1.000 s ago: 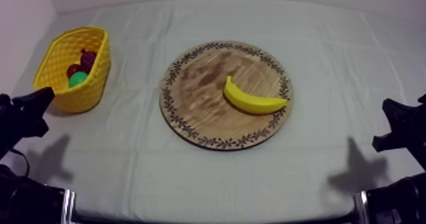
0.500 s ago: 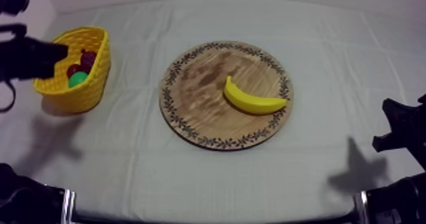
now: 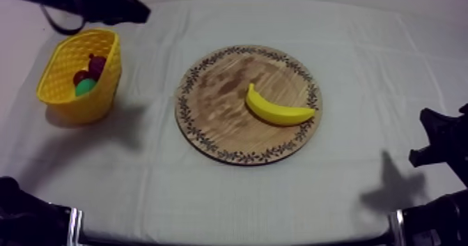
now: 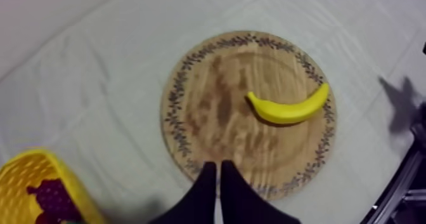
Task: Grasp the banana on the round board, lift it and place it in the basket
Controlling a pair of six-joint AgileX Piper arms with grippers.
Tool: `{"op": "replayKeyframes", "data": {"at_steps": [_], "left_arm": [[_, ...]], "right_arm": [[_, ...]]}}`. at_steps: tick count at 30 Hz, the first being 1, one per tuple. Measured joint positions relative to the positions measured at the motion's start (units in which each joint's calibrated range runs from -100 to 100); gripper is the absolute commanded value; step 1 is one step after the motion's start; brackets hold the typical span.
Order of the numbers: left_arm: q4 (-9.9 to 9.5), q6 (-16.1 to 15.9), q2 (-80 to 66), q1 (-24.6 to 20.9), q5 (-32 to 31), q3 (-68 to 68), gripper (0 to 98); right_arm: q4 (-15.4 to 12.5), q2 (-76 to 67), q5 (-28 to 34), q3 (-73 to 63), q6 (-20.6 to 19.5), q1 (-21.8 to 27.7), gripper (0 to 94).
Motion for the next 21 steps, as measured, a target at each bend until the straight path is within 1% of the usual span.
{"op": "replayKeyframes", "data": {"at_steps": [8,11,17,18,21], "left_arm": [[-2.85,5.5,14.8,6.5,6.0,-16.8,0.0],[-3.23,6.7,19.5,8.7,7.9,-22.9,0.0],[-3.49,7.1,28.1,12.1,12.2,-32.9,0.0],[-3.92,7.0,29.4,12.6,12.8,-34.5,0.0],[-3.92,6.9,32.3,13.8,13.3,-38.4,0.0]], "right_arm": [[0.0,0.0,0.0,0.0,0.0,0.0,0.3],[0.0,0.0,0.0,0.0,0.0,0.0,0.3],[0.0,0.0,0.0,0.0,0.0,0.0,0.3],[0.0,0.0,0.0,0.0,0.0,0.0,0.3],[0.0,0.0,0.0,0.0,0.0,0.0,0.3]]}}
